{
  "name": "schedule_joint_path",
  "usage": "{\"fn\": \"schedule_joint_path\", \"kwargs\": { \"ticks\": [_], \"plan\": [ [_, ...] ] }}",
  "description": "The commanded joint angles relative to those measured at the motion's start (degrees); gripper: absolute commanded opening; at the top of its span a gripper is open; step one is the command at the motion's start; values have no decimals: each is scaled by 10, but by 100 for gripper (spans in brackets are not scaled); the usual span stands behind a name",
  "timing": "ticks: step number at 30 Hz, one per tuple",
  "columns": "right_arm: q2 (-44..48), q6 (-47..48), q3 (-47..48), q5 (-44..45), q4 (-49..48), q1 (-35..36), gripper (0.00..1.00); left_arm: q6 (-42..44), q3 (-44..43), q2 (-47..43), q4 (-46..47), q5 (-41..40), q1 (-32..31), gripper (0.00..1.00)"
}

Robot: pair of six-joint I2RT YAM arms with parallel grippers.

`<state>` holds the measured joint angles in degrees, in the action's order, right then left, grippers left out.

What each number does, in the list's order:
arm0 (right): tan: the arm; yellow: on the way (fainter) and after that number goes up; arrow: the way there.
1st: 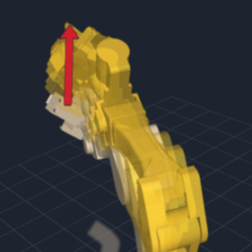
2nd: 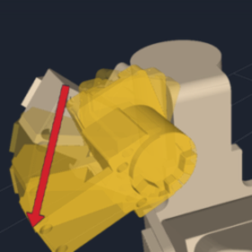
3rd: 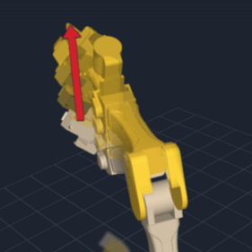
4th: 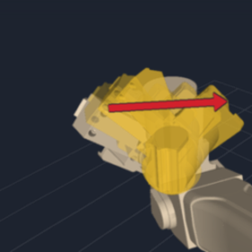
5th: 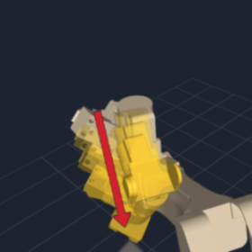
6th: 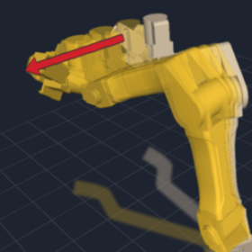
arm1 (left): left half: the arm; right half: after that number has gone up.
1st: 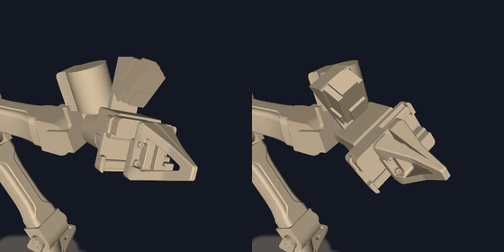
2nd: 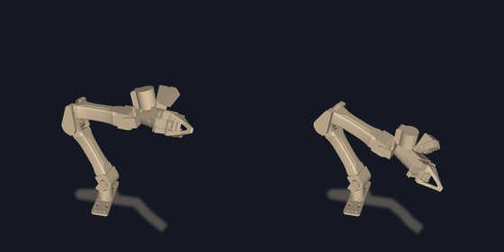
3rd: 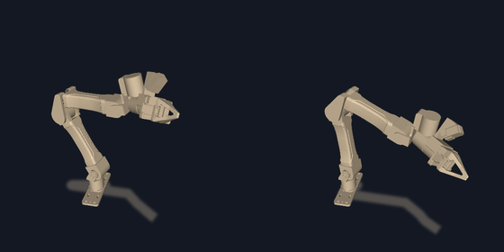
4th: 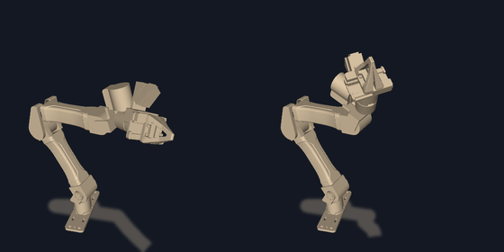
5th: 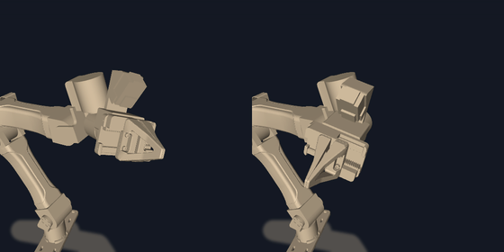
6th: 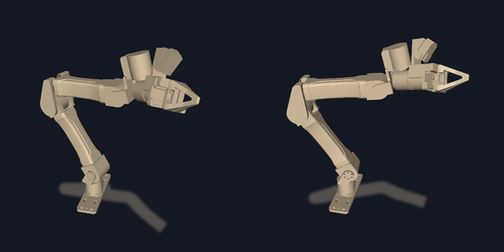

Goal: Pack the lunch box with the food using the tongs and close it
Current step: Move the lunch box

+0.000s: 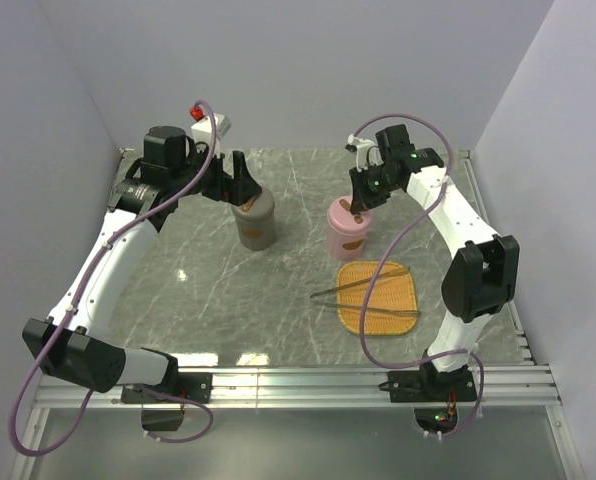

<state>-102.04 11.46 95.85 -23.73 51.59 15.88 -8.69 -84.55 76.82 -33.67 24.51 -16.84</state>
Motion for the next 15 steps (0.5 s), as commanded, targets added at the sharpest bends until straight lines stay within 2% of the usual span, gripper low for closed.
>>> {"fn": "schedule_joint_path", "kwargs": {
  "ticks": [1,10,15],
  "plan": [
    [-13,-34,-13,-46,-20,13,0,-5,-4,-15,19,1,4,99],
    [-41,-69,20,-52,-47,46,0,-12,2,-13,24,4,7,99],
    [-69,-70,50,-5,-50,78,0,-11,1,-14,19,4,9,99]
  ]
}}
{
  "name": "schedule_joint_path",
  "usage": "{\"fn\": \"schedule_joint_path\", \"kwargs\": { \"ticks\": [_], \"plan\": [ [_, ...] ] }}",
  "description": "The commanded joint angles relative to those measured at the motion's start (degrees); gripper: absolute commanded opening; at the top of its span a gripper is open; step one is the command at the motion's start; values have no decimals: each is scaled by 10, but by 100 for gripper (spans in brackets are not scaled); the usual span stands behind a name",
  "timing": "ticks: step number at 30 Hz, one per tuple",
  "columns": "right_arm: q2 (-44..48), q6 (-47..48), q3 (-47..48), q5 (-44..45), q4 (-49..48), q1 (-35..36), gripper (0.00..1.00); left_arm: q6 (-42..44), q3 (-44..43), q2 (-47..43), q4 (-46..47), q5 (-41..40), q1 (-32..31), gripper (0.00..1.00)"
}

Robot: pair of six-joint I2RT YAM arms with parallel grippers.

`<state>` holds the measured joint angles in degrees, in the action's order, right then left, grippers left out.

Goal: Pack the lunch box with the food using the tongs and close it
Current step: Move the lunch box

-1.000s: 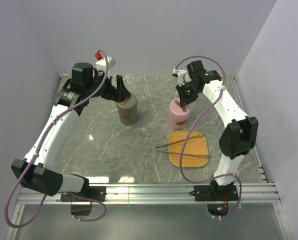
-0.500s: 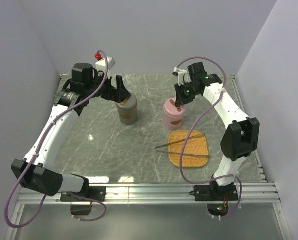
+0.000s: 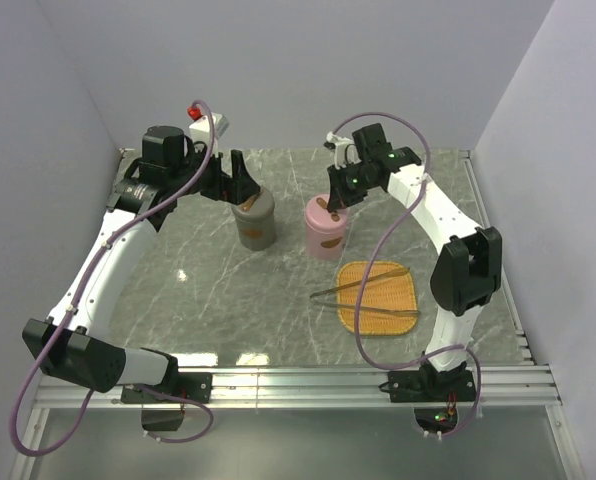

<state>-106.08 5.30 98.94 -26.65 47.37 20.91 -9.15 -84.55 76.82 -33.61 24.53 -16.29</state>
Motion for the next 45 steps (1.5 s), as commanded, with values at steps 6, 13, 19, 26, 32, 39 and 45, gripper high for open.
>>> {"fn": "schedule_joint_path", "kwargs": {
  "ticks": [6,13,19,26,32,39,45],
  "plan": [
    [-74,-18,75,36,-12,48,0,-10,8,-17,25,8,7,99],
    [-116,-14,129,46,-13,70,0,-2,7,-15,14,3,9,99],
    [-140,-11,168,56,-1,89,0,-2,9,-12,9,8,13,99],
    [-141,-13,184,72,9,99,12,-2,9,-14,5,11,19,99],
    [-116,-15,197,78,20,99,35,2,11,-18,-2,12,25,100],
    [-70,-20,216,69,18,99,45,18,19,-22,-10,-4,31,99],
    [-15,-12,224,99,9,98,55,33,28,-31,-27,-8,43,99]
  ]
}}
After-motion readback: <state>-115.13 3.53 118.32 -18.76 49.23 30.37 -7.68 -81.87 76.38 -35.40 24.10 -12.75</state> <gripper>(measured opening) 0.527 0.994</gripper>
